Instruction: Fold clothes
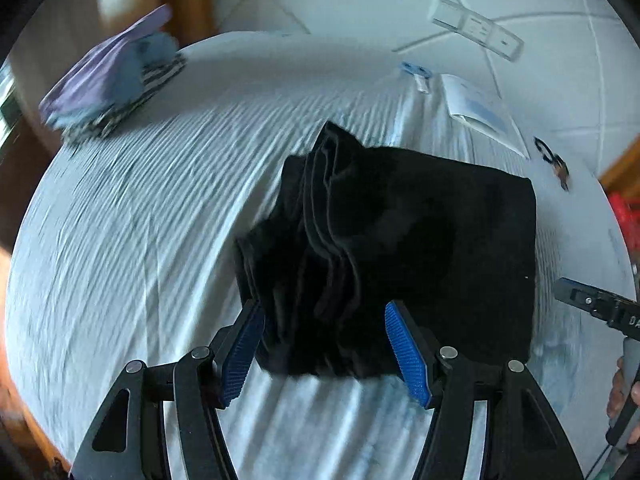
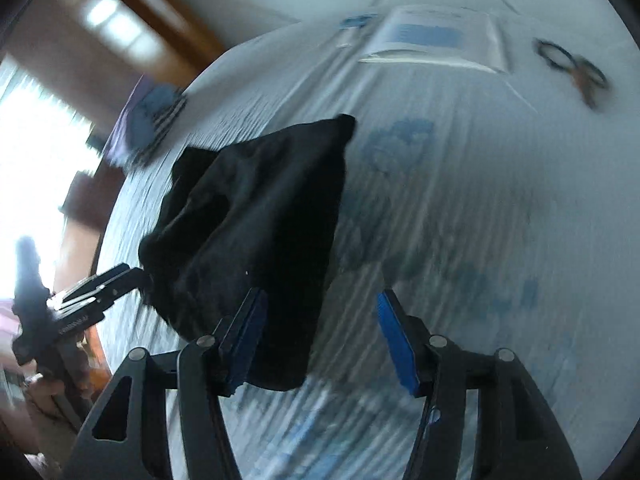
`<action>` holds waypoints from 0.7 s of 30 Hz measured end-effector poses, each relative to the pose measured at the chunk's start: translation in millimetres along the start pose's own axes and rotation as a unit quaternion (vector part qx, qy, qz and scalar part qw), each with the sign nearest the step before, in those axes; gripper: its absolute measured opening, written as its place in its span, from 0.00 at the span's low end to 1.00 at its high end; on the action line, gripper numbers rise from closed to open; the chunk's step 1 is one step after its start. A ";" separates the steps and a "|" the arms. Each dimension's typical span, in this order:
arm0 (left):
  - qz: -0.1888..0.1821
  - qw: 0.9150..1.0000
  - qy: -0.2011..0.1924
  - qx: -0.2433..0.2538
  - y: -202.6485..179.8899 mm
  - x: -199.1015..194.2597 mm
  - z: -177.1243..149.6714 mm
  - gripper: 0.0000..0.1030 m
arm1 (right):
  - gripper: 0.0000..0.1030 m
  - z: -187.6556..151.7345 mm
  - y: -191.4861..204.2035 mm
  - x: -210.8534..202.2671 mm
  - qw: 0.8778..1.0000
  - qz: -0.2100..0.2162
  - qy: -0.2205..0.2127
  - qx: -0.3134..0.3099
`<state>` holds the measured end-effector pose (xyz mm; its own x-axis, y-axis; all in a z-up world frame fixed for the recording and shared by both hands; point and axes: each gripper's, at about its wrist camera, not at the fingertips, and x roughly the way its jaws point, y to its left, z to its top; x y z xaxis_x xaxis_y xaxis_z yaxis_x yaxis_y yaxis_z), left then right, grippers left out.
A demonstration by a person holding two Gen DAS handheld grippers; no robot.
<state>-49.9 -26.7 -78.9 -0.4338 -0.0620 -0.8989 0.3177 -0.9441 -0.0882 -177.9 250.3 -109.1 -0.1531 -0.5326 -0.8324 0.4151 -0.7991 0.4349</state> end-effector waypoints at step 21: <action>-0.090 0.995 0.037 0.037 21.6 18.3 11.0 0.14 | 0.41 -28.5 31.2 41.8 0.994 -0.040 -0.011 0.104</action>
<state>-60.3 -51.8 -92.5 -0.4139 0.1326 -0.9006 0.1757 -0.9591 -0.2220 -145.8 211.1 -140.2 -0.1987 -0.4696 -0.8602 0.2068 -0.8781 0.4315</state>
